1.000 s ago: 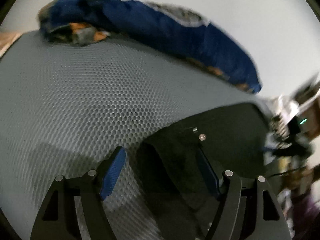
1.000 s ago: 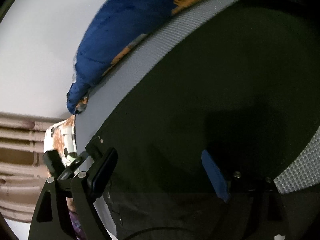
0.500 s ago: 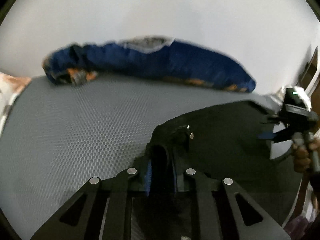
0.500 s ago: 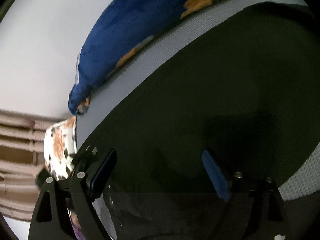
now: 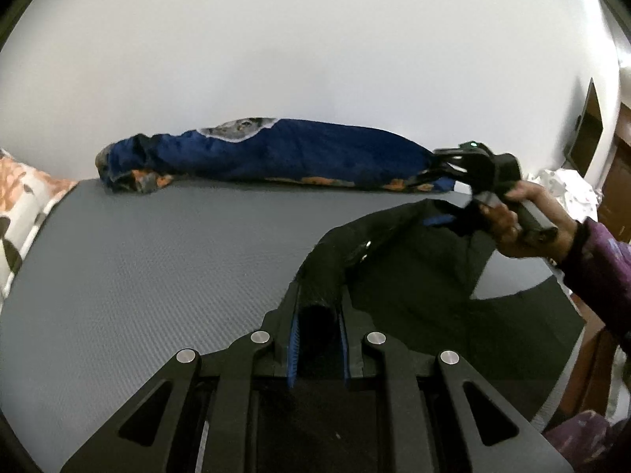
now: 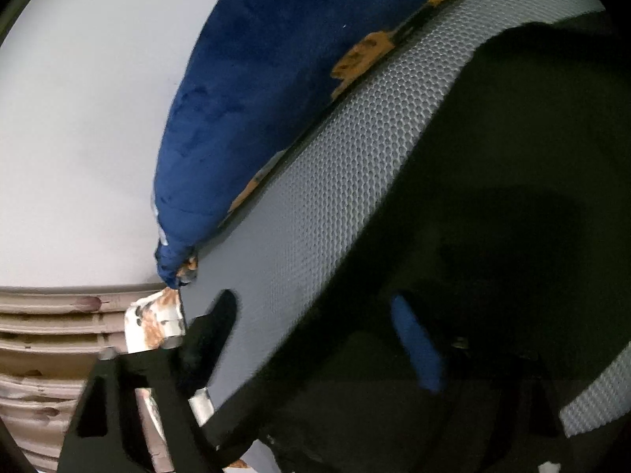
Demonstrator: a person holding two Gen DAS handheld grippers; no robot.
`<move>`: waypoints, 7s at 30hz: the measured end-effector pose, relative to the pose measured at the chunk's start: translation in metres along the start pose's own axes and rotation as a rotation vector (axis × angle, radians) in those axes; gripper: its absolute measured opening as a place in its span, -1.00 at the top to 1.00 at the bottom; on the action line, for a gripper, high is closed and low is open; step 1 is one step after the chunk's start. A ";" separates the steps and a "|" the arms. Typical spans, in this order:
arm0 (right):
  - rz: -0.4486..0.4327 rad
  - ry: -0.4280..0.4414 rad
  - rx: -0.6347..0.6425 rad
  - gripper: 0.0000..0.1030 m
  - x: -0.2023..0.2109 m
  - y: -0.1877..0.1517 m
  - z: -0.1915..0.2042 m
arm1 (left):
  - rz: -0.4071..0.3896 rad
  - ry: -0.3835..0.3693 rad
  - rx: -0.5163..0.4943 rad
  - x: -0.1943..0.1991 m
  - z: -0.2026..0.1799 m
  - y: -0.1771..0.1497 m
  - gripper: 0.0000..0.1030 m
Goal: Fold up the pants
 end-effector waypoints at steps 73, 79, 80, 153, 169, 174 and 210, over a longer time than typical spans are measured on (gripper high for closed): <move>-0.280 0.566 -0.105 -0.43 0.225 -0.147 -0.207 | 0.099 -0.298 -0.690 -0.059 -0.380 -0.150 -0.48; -0.273 0.595 -0.140 -0.58 0.232 -0.151 -0.207 | 0.206 -0.226 -0.589 -0.093 -0.369 -0.152 0.85; -0.276 0.592 -0.134 -0.58 0.232 -0.151 -0.206 | 0.214 -0.230 -0.552 -0.095 -0.365 -0.149 0.85; -0.835 0.092 -0.397 0.89 0.384 -0.189 -0.407 | 0.257 -0.314 -0.602 -0.049 -0.369 -0.198 0.85; -0.787 0.265 -0.544 0.66 0.374 -0.197 -0.433 | 0.285 -0.325 -0.610 -0.049 -0.370 -0.208 0.85; -0.775 0.219 -0.526 0.62 0.366 -0.195 -0.428 | 0.284 -0.328 -0.611 -0.053 -0.370 -0.209 0.85; -0.712 0.117 -0.364 0.65 0.387 -0.230 -0.380 | 0.273 -0.494 -0.340 -0.014 -0.344 -0.173 0.63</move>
Point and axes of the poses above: each gripper's, at about its wrist camera, not at the fingertips, and x roughly against the way its jaws point, z to its left, y to its top, the point moved 4 cm from there along -x, roughly the way its jaws point, and after that the axes turned 9 degrees about -z, right-handed, at the moved point
